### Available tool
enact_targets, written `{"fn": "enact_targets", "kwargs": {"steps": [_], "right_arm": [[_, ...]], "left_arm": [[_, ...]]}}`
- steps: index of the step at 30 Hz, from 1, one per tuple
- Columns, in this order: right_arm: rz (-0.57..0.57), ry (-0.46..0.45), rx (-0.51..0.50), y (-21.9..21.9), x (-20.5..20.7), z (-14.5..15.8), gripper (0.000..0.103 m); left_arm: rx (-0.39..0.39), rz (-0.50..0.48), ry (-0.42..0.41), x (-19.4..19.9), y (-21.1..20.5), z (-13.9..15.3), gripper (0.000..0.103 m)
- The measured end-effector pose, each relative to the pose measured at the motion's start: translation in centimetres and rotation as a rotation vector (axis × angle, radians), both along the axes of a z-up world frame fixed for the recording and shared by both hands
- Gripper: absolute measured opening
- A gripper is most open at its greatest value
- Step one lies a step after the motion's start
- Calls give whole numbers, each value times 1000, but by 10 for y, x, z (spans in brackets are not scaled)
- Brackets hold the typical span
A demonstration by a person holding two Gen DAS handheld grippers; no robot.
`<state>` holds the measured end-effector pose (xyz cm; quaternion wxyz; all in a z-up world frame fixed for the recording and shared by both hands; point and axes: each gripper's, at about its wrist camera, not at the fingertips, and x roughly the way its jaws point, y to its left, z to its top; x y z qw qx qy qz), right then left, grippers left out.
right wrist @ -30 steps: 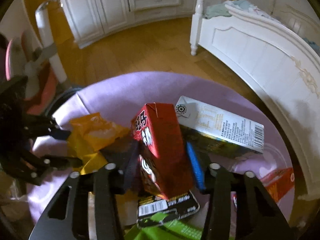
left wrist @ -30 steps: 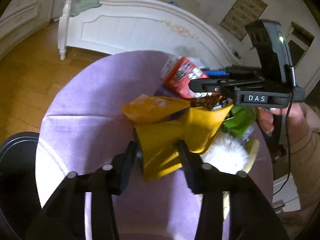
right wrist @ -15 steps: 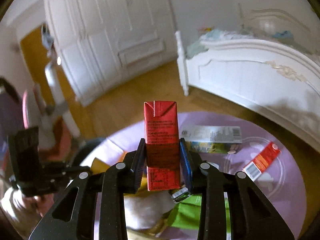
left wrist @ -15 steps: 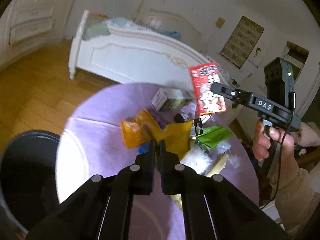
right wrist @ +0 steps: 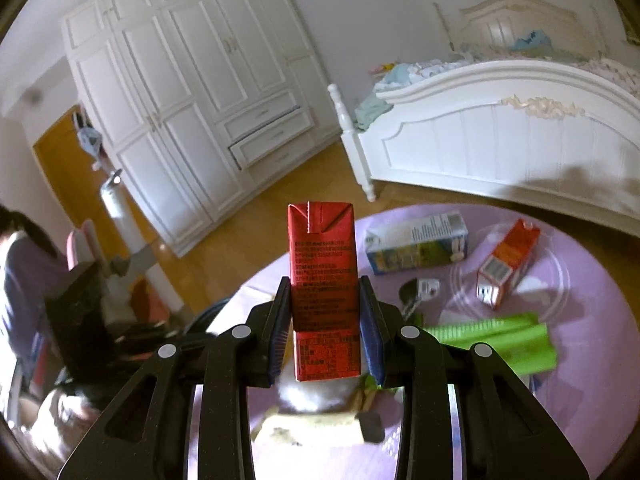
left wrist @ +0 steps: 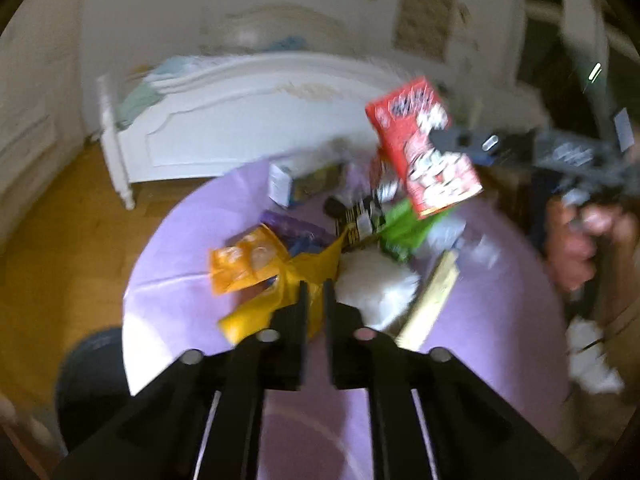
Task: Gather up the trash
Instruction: 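Grasp the yellow snack bag with the left tool while the right tool grasps the red drink carton, then carry both items to the black bin and open both tools to drop them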
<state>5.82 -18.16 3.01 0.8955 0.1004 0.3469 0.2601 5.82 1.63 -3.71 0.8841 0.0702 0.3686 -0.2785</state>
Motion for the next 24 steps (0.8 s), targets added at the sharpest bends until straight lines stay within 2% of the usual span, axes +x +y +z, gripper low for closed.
{"fn": "enact_targets", "kwargs": {"steps": [1,3,5,7,10,12,17,20,24], "right_arm": [[-2,2,0,-2,-2,-2,33],[-8,3,0,-8,-7,-6,33],[-14,3,-9,-13,-14,-8,33],[-17,8,-13,-17,-17,-10,33],[-20,17,-7,-20,-20,-17,33],[-22,26,2,-21,-20,-20,33],[-24,37,9,-19,-20,-26,33],[-28,27,14,-17,-22,-24,33],[-30,12,26,-13,-24,-16,33]], "left_arm": [[17,-24,10,8,-6,-6,26],[36,-51,23,23,-17,-14,46],[55,-57,12,30,-24,-18,56],[78,-80,-5,37,-31,-20,56],[102,-54,29,51,-36,-29,54],[91,-40,87,61,-35,-37,43],[91,-30,66,51,-30,-31,39],[20,8,29,34,-16,-14,38],[-126,121,-30,6,21,19,38]]}}
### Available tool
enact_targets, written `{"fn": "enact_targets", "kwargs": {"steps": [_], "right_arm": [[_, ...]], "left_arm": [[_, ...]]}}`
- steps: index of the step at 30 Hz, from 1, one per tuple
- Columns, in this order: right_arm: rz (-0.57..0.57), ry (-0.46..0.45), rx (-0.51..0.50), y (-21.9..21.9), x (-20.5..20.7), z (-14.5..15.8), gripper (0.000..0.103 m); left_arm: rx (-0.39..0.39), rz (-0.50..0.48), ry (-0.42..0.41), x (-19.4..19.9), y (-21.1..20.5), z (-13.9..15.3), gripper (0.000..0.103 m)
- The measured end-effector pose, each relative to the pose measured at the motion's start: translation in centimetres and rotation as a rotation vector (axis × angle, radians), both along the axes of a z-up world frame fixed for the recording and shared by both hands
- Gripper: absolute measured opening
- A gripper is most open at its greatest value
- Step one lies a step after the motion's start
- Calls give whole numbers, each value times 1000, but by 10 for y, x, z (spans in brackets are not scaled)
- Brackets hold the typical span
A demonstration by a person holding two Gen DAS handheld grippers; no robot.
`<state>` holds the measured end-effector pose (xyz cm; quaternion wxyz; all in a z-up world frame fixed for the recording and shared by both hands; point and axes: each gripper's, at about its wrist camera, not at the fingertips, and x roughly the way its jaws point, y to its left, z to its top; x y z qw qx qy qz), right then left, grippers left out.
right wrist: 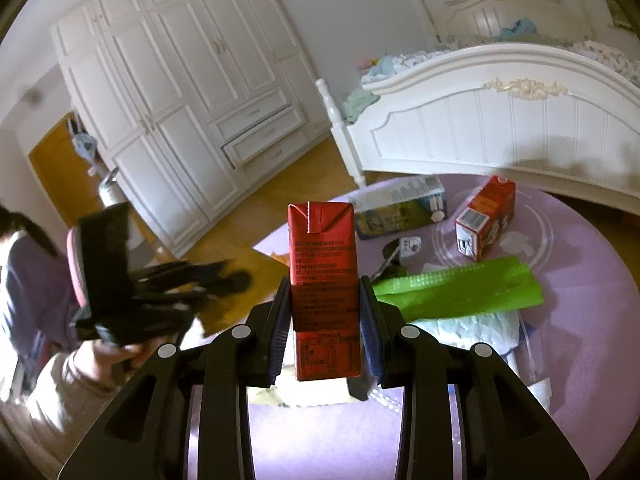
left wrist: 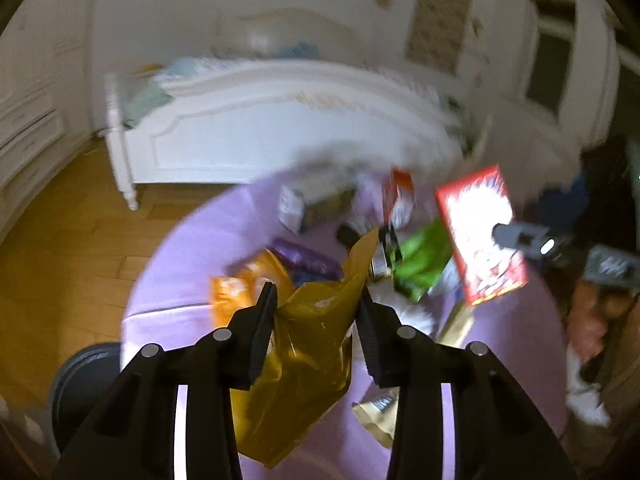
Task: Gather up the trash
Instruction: 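Carry both items to the black bin and open both tools to drop them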
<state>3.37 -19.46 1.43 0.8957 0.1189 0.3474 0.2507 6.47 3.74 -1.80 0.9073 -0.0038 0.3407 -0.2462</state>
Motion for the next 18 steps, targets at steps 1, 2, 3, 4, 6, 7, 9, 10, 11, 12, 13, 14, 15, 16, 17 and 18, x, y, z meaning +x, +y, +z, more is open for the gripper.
{"fn": "enact_targets", "kwargs": {"steps": [1,2,3,4,6,7,9,10,11,12,13,14,15,16,17,18], "right_arm": [[4,-4,3,3,0,4,33],[14,-7,5,8,0,7,33],[26,-9,6,14,0,11,33],[45,-10,5,23,1,15,33],[88,-9,-1,44,3,21,33],[123,-2,-6,61,5,23,33],[185,18,-14,91,10,25,33],[229,40,-13,114,14,23,33],[262,62,-12,133,17,21,33],[300,85,-18,156,21,17,33],[330,101,-29,177,24,13,33],[358,114,-46,198,27,8,33],[383,130,-63,220,30,1,33],[403,150,-75,239,32,-6,33],[416,167,-85,253,35,-12,33],[430,191,-106,272,39,-22,33]], "left_arm": [[-27,35,-13,-8,12,6,38],[-44,76,-27,-16,22,11,38],[-61,136,-42,-26,39,16,38],[-73,180,-50,-34,52,17,38],[-84,293,-56,-50,82,14,38],[-91,339,-47,-56,96,9,38],[-144,433,-11,-67,132,-8,38],[-154,472,6,-71,145,-15,38],[-158,505,20,-74,155,-21,39],[-167,543,34,-78,169,-29,39],[-180,570,44,-81,179,-36,39],[-194,594,55,-83,189,-43,39],[-214,621,71,-85,200,-52,39],[-226,633,77,-85,205,-56,39],[-237,642,82,-86,212,-61,39],[-242,653,93,-85,218,-67,39]]}}
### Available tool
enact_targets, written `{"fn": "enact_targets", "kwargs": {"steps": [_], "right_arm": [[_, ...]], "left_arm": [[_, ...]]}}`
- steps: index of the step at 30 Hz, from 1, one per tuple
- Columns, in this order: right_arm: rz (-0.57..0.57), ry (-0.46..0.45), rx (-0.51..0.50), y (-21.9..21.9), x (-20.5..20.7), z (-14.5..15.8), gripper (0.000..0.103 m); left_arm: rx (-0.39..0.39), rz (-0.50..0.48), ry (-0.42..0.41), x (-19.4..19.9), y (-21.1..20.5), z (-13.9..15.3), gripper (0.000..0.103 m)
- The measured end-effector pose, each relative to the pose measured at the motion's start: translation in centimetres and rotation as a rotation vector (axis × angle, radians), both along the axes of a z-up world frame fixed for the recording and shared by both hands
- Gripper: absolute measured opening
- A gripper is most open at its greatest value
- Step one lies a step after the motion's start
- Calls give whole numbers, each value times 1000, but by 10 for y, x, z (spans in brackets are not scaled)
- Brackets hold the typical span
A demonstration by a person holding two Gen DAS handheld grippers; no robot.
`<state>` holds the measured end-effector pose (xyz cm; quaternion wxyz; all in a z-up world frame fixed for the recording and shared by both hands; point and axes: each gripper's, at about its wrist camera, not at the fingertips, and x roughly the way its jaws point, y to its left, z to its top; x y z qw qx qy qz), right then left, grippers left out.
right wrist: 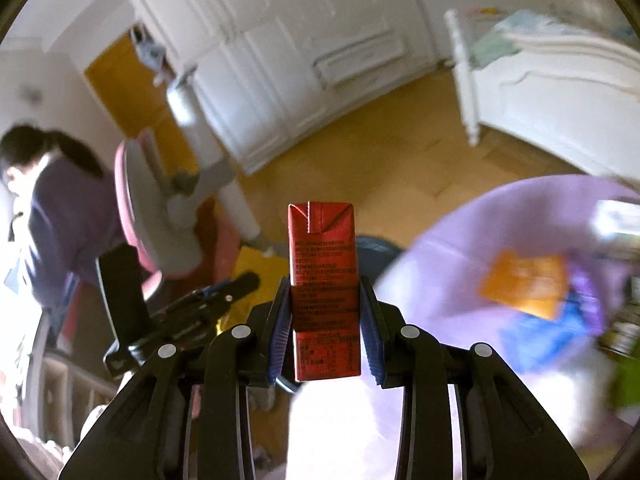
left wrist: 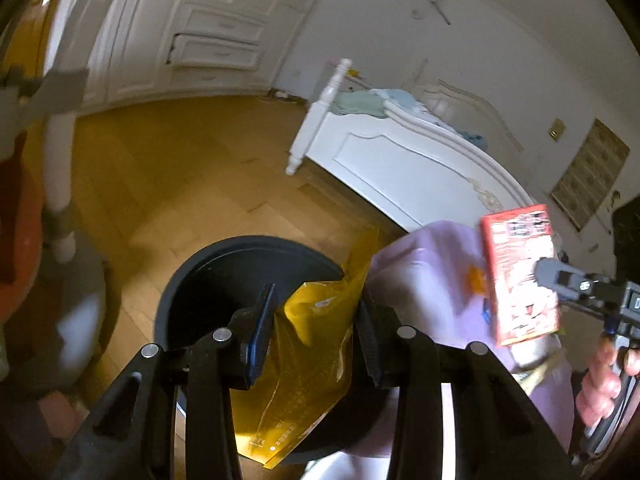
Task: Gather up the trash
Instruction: 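Carry both items to the black bin and open both tools to drop them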
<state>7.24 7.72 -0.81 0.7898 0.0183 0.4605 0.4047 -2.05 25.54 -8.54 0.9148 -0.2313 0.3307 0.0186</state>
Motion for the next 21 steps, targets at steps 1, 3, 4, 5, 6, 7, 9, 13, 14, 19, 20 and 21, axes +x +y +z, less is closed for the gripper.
{"fn": "enact_targets", "kwargs": {"steps": [1,3,4,5,6,7,9,13,14,19,20,21], "right_arm": [[9,11,-20,13,2,-8,33],[26,36,-62,38,7,-26,33],[28,41,-80,48,7,-33,33],[29,49,-95,56,9,-40,33],[30,59,-111,63,11,-47,33],[30,64,-122,70,11,-52,33],[33,61,-147,77,13,-60,33],[37,47,-197,88,15,-74,33],[36,44,-206,89,16,-77,33],[22,37,-238,91,20,-89,34],[23,38,-239,90,21,-90,34],[21,39,-235,90,22,-90,35]], "left_arm": [[-6,7,9,0,5,-5,39],[-26,12,23,3,10,-16,39],[-38,13,30,5,12,-22,39],[-47,13,37,10,15,-25,39],[-61,16,48,13,17,-32,39],[-71,15,54,14,19,-36,39],[-89,13,68,18,24,-44,39],[-108,3,83,25,26,-54,39],[-110,2,87,28,26,-57,39],[-108,-5,103,35,22,-61,42],[-104,-7,106,36,22,-61,42],[-98,-12,112,38,22,-61,44]]}}
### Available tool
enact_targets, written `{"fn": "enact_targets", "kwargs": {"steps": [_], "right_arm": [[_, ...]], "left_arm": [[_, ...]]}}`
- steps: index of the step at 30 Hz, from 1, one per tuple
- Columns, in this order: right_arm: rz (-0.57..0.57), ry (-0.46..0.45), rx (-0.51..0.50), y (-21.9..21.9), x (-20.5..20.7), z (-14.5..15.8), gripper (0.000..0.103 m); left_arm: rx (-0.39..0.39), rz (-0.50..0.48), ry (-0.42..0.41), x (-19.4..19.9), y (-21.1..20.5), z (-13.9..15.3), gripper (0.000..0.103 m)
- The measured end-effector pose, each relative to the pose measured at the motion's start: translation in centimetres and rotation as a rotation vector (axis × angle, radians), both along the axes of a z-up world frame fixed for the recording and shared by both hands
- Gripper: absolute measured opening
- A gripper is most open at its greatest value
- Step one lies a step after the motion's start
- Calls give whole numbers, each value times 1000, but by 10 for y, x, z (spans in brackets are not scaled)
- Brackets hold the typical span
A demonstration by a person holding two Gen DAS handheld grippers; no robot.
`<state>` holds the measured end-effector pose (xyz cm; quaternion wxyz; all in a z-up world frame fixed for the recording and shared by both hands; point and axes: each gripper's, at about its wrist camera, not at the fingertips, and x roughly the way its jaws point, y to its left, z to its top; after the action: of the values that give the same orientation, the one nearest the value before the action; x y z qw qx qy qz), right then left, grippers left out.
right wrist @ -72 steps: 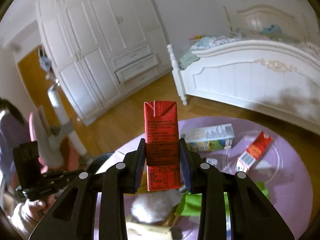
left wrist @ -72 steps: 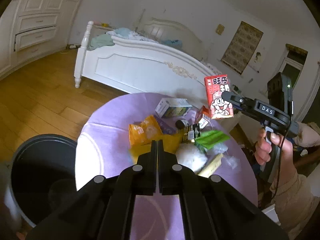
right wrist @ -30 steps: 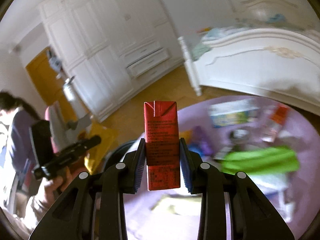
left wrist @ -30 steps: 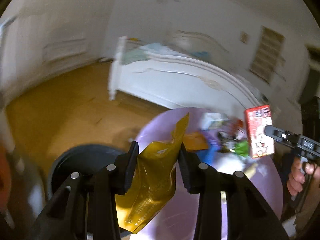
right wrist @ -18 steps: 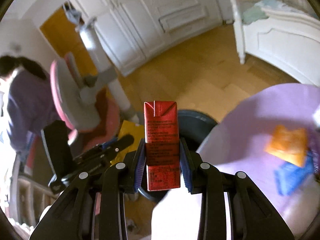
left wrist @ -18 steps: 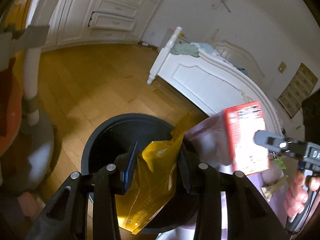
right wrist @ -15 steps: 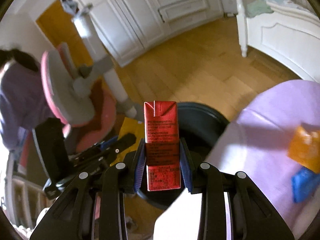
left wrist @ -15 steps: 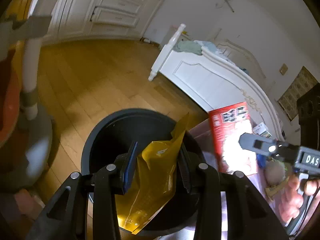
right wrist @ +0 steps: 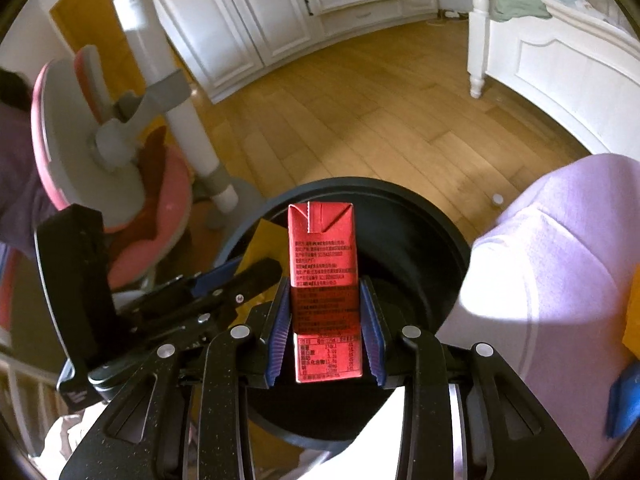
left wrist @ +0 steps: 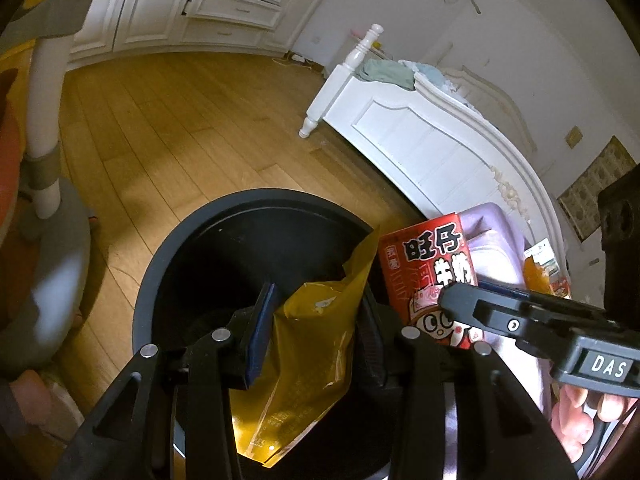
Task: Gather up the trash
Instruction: 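Carry both items to the black bin and open both tools to drop them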
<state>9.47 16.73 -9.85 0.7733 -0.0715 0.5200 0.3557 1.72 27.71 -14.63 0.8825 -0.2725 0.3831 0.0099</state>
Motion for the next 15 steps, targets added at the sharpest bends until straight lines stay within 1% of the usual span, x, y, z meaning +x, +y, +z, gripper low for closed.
{"fn": "enact_targets", "kwargs": {"steps": [1,2,3,4,5,6,11,15], "right_arm": [[-4,1,0,-1,2,-1,35],[-6,-2,2,-2,2,-1,38],[-9,-2,9,-3,3,0,47],[-16,-8,29,-6,3,2,51],[-22,-10,37,-11,2,5,59],[-29,-12,49,-14,2,7,61],[-43,-6,138,-38,0,19,61],[-66,-27,204,-68,-4,34,62]], "left_arm": [[8,-3,8,1,-1,1,46],[12,-4,14,3,0,1,55],[18,-1,16,2,-1,2,65],[23,3,12,1,-1,4,70],[30,6,7,0,-2,5,74],[37,9,4,-1,-3,8,76],[52,1,-8,-3,-11,19,79],[79,-46,-38,0,-34,40,81]]}}
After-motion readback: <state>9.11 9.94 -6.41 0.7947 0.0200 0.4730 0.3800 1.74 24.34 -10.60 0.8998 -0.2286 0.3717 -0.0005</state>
